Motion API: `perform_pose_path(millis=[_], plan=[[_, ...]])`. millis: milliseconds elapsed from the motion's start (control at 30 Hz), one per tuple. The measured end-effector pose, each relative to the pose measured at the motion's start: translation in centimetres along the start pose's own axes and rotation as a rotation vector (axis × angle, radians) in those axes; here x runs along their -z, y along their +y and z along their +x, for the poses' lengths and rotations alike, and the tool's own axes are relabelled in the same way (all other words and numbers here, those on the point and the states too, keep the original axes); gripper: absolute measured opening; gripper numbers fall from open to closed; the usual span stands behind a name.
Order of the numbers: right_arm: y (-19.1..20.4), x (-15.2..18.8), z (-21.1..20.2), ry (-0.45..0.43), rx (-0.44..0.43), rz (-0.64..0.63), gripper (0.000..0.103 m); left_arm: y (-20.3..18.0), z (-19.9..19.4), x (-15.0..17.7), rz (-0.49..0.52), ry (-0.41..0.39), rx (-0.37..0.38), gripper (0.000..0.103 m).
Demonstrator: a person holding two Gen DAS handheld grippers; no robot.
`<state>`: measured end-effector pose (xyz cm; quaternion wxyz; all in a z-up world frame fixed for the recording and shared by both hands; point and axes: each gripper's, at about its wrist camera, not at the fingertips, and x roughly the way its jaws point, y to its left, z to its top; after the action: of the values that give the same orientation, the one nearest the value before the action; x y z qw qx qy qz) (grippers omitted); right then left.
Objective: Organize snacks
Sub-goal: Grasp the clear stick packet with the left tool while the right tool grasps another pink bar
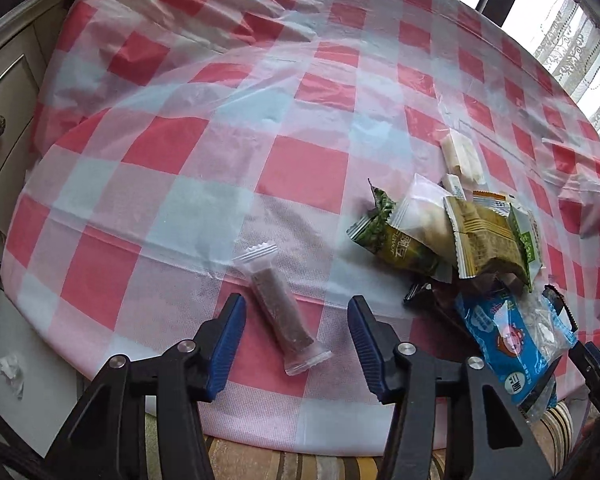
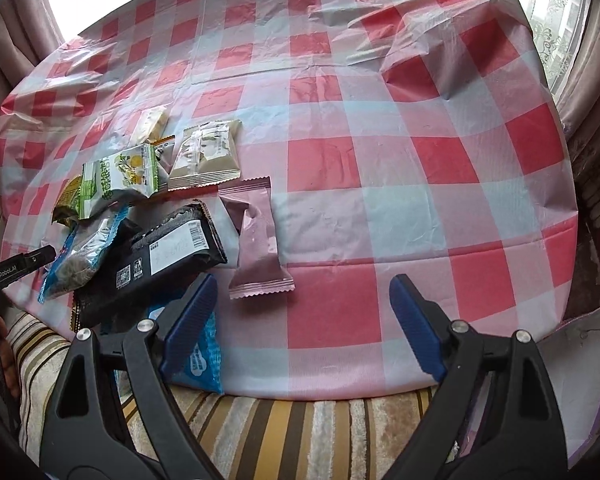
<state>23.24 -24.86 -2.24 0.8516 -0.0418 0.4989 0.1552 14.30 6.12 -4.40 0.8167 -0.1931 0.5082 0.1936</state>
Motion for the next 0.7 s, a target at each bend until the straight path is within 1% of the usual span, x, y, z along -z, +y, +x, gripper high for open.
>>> perform_pose_path(millis=[67,133,200,233,267,433,533,600,633,700], plan=[[0.3,-0.4,0.6,0.009,0.003,-0.013,0.084,-0.4,0.0,-0.1,0.022,-0.005,-0.013,0.037],[0.6,-0.7,1.2,0.019,0.002,-0.025,0.082,-0.4,-0.1,0.0,0.029,-0.008,-0.009,0.031],[0.9,-0.9,1.6,0.028,0.003,-0.036,0.081,-0.3,0.0,-0.1,0.025,-0.010,0.001,0.025],[1.0,-1.0,1.8,0.031,0.004,-0.040,0.081,-0.3,0.0,-0.1,0.022,-0.011,0.011,0.019],[1.1,-1.1,2.0,0.034,0.005,-0.045,0.079,-0.1,0.0,0.0,0.018,-0.012,0.022,0.016],[1.5,-1.6,3.0,0.051,0.012,-0.062,0.074,0.4,-0.1,0.1,-0.007,-0.018,0.080,0.014],[1.7,-1.9,3.7,0.064,0.013,-0.069,0.066,0.6,0.0,0.2,-0.021,-0.020,0.104,0.013],[1.8,-2.0,3.9,0.060,0.027,-0.077,0.063,0.6,-0.2,0.3,-0.022,-0.025,0.113,0.013],[1.9,-2.1,3.9,0.057,0.027,-0.081,0.061,0.5,-0.2,0.3,-0.020,-0.030,0.116,0.013],[2.0,-2.2,3.8,0.048,0.022,-0.089,0.050,0.5,-0.6,0.3,-0.014,-0.049,0.131,0.013]])
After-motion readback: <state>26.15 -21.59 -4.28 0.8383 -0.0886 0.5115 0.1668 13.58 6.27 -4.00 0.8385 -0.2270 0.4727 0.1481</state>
